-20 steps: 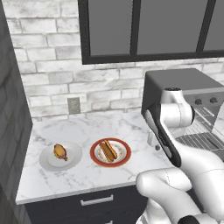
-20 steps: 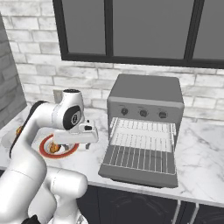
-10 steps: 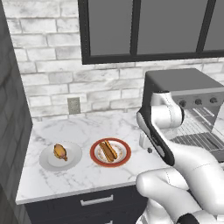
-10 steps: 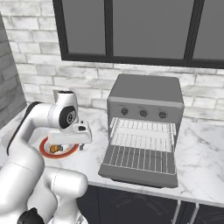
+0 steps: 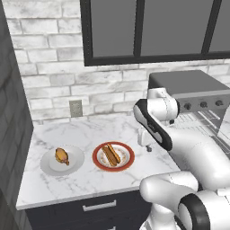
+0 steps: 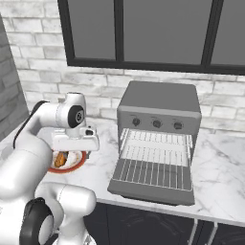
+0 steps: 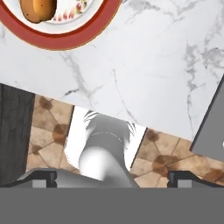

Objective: Open the toaster oven door. Place the hotdog bun on the top rack in the toaster oven and place the chicken drumstick on the bottom rack.

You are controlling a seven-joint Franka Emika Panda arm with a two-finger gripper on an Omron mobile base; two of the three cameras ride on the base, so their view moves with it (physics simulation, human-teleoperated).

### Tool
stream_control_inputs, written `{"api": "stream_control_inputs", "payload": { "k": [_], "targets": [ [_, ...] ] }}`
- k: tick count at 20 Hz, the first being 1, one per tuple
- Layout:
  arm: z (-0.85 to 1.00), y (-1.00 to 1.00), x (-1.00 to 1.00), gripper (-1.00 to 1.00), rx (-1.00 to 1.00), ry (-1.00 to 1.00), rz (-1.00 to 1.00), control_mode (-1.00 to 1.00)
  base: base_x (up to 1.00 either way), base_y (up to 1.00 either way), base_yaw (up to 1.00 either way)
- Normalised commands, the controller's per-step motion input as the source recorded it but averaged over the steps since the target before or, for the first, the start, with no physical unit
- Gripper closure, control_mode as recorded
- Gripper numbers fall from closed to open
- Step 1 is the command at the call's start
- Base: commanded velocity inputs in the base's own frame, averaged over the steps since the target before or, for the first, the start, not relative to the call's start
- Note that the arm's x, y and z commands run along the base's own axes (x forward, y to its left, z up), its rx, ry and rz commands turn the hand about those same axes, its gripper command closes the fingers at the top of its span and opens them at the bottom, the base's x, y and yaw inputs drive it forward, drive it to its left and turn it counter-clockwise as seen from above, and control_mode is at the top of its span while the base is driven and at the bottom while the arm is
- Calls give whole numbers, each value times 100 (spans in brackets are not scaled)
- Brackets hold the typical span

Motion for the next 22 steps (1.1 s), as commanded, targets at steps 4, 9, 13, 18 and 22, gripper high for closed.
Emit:
{"api": "stream_control_inputs", "payload": {
  "k": [4, 9, 13, 18, 22],
  "targets": [
    [23, 12, 8, -100, 0, 7, 0, -100, 0, 0, 0],
    [14, 20, -1, -100, 0, 1, 0, -100, 0, 0, 0],
    [5, 21, 0, -100, 0, 3, -1, -100, 0, 0, 0],
    [2, 23, -3, -100, 0, 0, 0, -100, 0, 0, 0],
    [0, 34, -9, -100, 0, 0, 0, -100, 0, 0, 0]
  ]
}}
